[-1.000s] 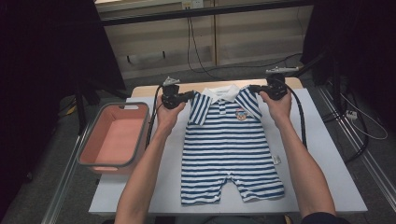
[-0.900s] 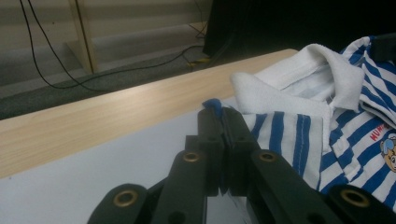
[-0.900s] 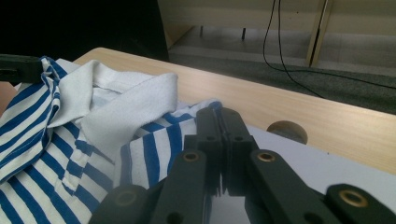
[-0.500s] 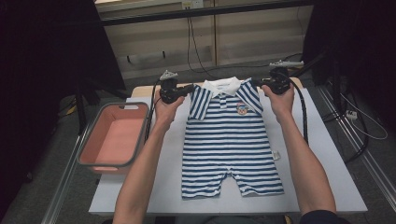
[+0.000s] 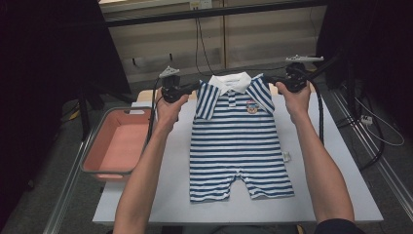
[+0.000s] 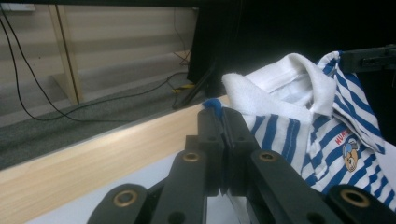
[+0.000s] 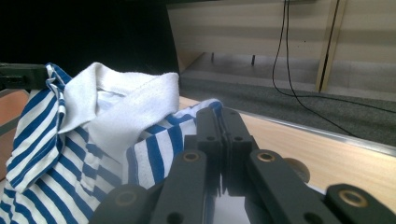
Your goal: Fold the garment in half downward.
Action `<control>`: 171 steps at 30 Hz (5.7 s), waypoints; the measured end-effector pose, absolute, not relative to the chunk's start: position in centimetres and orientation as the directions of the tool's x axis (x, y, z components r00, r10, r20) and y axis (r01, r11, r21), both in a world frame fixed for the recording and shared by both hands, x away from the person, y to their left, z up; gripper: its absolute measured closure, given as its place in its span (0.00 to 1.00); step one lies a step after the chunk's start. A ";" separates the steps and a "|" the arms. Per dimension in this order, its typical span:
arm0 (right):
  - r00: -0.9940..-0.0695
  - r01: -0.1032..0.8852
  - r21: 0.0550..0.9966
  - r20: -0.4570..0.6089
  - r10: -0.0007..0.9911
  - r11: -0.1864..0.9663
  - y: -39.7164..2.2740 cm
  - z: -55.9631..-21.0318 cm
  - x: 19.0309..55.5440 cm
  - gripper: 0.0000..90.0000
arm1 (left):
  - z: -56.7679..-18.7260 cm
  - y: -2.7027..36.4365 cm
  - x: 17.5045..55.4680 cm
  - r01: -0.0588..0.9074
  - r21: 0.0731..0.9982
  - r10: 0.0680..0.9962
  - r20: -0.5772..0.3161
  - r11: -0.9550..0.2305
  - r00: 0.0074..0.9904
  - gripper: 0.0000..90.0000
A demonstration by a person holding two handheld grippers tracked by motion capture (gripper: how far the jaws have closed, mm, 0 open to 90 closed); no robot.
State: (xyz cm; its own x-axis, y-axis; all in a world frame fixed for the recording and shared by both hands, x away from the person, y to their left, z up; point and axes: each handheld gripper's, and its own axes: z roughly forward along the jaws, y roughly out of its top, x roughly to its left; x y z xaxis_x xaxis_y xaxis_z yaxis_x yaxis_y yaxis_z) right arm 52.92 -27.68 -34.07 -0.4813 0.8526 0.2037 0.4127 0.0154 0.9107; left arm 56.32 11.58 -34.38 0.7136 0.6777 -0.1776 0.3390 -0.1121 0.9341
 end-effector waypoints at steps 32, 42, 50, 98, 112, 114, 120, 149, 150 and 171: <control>-0.503 0.433 0.902 0.233 0.832 0.009 -27.1 -37.3 51.0 0.98 | -36.9 11.5 54.1 0.336 0.922 0.668 -0.129 -0.190 0.733 0.98; -0.524 0.436 0.899 0.220 0.823 0.037 -26.4 -38.8 49.4 0.98 | -38.3 11.0 52.2 0.315 0.922 0.649 -0.099 -0.225 0.754 0.98; -0.548 0.437 0.897 0.209 0.810 0.064 -25.8 -39.5 48.3 0.98 | -39.1 10.6 50.7 0.300 0.921 0.627 -0.083 -0.250 0.775 0.97; -0.630 0.405 0.890 0.105 0.769 0.210 -25.4 -40.4 41.0 0.98 | -40.4 12.0 44.8 0.277 0.895 0.551 -0.043 -0.350 0.834 0.97; -0.664 0.405 0.878 0.089 0.743 0.256 -25.3 -41.0 38.9 0.98 | -40.9 12.5 43.0 0.300 0.873 0.549 -0.045 -0.384 0.835 0.97; -0.670 0.410 0.873 0.091 0.737 0.265 -25.2 -41.1 38.6 0.98 | -41.2 12.4 42.7 0.316 0.866 0.547 -0.059 -0.389 0.835 0.97; -0.673 0.427 0.860 0.096 0.733 0.280 -25.3 -41.7 37.7 0.98 | -41.7 12.5 41.6 0.322 0.850 0.538 -0.054 -0.418 0.841 0.97; -0.694 0.438 0.846 0.103 0.712 0.305 -25.9 -42.4 34.6 0.98 | -42.1 12.6 37.5 0.320 0.842 0.509 -0.064 -0.434 0.858 0.97; -0.694 0.439 0.846 0.105 0.712 0.303 -25.9 -42.5 34.5 0.98 | -42.2 12.7 37.3 0.318 0.839 0.505 -0.060 -0.441 0.861 0.97; -0.715 0.456 0.819 0.103 0.692 0.348 -25.8 -43.4 32.8 0.98 | -43.5 14.1 35.5 0.311 0.788 0.491 -0.013 -0.532 0.871 0.98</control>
State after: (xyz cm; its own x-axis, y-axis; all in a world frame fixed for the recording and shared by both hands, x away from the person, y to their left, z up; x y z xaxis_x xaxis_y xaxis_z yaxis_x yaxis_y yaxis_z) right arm 32.77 -25.78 -43.45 -0.7148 0.6917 0.1034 0.4555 0.3483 0.8193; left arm 35.53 14.10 -43.48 0.8713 0.4907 -0.0125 0.3107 -0.5316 0.7880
